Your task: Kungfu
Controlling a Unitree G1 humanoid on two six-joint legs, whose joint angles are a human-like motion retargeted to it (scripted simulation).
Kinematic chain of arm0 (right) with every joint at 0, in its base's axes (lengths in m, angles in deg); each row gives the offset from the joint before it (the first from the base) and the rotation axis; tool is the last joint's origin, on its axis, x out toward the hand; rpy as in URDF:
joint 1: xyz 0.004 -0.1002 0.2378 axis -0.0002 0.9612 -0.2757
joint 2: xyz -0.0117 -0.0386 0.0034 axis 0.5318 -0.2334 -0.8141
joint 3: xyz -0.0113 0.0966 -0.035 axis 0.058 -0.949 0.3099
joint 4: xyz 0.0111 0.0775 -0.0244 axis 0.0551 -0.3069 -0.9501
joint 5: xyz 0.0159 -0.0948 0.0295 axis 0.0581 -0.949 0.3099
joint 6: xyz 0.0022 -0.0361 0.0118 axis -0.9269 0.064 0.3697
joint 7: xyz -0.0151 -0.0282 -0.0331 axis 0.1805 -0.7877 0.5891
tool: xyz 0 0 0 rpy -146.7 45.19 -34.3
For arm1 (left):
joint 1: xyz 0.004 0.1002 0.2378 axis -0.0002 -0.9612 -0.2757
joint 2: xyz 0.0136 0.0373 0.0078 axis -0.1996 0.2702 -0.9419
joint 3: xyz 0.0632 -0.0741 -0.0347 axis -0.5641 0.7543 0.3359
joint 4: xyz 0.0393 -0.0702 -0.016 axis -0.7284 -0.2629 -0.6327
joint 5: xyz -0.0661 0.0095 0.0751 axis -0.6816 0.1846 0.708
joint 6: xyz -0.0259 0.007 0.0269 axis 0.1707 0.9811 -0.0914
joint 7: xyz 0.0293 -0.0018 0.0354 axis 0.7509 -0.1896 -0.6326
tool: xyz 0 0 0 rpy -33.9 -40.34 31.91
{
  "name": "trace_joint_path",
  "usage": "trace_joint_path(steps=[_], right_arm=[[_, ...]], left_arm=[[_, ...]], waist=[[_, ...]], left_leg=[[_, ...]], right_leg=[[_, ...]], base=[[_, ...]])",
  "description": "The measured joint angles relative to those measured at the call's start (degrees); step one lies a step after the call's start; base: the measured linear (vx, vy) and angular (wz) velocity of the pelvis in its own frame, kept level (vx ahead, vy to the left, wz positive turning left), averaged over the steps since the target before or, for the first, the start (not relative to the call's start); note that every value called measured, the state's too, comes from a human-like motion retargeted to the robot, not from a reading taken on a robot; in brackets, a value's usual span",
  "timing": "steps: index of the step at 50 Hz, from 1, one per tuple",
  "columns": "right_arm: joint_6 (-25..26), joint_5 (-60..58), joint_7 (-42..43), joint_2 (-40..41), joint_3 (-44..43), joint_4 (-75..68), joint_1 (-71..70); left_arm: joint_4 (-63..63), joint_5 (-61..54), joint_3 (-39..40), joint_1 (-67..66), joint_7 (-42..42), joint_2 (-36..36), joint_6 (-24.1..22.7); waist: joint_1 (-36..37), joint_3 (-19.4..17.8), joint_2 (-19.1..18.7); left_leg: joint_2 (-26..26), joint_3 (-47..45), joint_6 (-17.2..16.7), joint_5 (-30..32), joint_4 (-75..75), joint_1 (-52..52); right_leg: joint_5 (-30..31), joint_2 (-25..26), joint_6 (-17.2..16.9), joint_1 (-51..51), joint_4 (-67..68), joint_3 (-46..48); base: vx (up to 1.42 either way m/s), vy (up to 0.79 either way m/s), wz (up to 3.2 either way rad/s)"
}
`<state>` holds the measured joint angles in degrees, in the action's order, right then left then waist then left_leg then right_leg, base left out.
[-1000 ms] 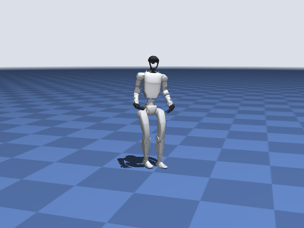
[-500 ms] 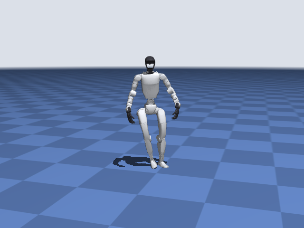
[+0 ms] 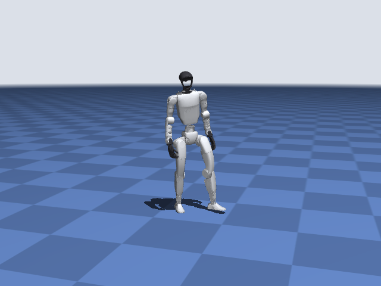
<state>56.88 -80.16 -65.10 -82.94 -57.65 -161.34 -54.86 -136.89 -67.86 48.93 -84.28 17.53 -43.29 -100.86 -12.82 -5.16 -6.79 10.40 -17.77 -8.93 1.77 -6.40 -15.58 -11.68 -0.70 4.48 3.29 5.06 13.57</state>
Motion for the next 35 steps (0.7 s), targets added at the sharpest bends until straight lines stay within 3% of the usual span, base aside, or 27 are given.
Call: trace_joint_path(steps=[4,9,14,17,20,23,25,29,32,35], right_arm=[[1.19,6.96,-6.77,-0.31,0.78,-3.49,-3.03],[5.14,3.73,-12.87,-2.86,2.25,-2.62,-4.05],[6.81,-1.41,-6.36,-1.35,-2.33,-2.94,-3.25],[8.70,-1.36,-0.62,0.78,-8.20,-3.63,-2.33],[9.92,2.65,3.74,4.02,-14.72,-5.74,-2.08],[9.15,10.74,6.00,7.46,-19.42,-8.18,-1.24],[8.05,16.82,5.82,8.96,-20.50,-9.32,-0.52],[7.07,24.50,3.30,9.29,-17.78,-10.14,-0.53],[6.91,22.21,2.26,9.24,-16.76,-9.86,0.23],[6.70,17.76,2.83,8.99,-15.56,-10.43,0.57]], left_arm=[[-1.07,2.21,-0.63,-0.51,-1.28,-2.30,0.31],[-1.64,8.42,-2.08,-0.57,-2.22,-3.80,2.53],[-1.25,11.15,-1.50,-0.03,-2.46,-3.38,3.62],[-0.94,12.29,-1.79,3.28,-2.18,-2.52,4.15],[-0.70,13.45,-2.85,7.91,-0.33,-1.91,4.57],[1.28,14.83,-5.37,11.05,2.47,-1.73,3.76],[3.59,17.56,-6.17,12.45,5.01,-2.13,2.83],[9.42,23.20,-6.75,14.50,12.73,-3.88,1.16],[11.90,25.07,-7.80,14.20,17.04,-6.24,-0.54],[12.34,25.89,-7.10,11.98,18.14,-7.83,-0.11]], waist=[[-1.09,-0.23,0.54],[0.18,0.36,1.95],[-4.28,3.02,2.40],[-6.53,5.09,2.57],[-7.18,5.44,2.59],[-6.49,5.52,2.41],[-6.10,4.64,2.17],[-7.45,3.18,5.23],[-10.04,2.51,7.00],[-8.53,2.49,6.91]], left_leg=[[-1.11,-1.12,-0.42,-6.11,-6.37,3.13],[-3.14,-4.25,-3.32,-9.80,-13.55,9.76],[-6.80,-4.81,-5.87,-9.33,-13.01,18.96],[-12.27,-1.67,-6.07,-6.54,-11.69,20.33],[-14.18,0.97,-6.07,-0.95,-11.92,21.18],[-11.24,9.14,-6.07,-3.43,-6.51,22.28],[-8.36,11.49,-6.04,-10.36,-3.95,23.34],[-11.17,9.74,2.10,-21.09,1.14,23.48],[-13.87,11.89,6.06,-23.07,3.49,23.50],[-14.47,9.41,7.13,-21.73,5.83,23.24]], right_leg=[[2.59,0.17,1.26,-1.78,-1.47,2.28],[4.73,-0.36,1.38,-5.16,-0.37,1.19],[6.44,-0.80,0.73,-9.48,1.80,4.14],[8.35,-4.50,-1.55,-14.41,3.86,6.96],[10.70,-6.31,-3.34,-17.33,4.17,8.58],[12.77,-2.81,-2.67,-18.06,1.83,9.76],[14.66,0.17,-2.48,-18.21,0.04,10.62],[20.93,-2.98,-9.96,-20.00,-3.05,10.63],[23.68,-4.15,-16.65,-20.50,-5.42,2.10],[21.82,-3.87,-16.04,-20.50,-4.38,-1.60]], base=[[-0.45,-0.14,0.37],[-0.41,-0.08,-0.13],[-0.29,0.03,0.51],[-0.47,0.41,1.09],[-0.62,0.39,0.88],[-0.42,-0.10,0.40],[-0.54,0.04,0.28],[-0.55,0.26,0.32],[-0.42,0.26,0.40],[-0.46,0.32,-0.78]])
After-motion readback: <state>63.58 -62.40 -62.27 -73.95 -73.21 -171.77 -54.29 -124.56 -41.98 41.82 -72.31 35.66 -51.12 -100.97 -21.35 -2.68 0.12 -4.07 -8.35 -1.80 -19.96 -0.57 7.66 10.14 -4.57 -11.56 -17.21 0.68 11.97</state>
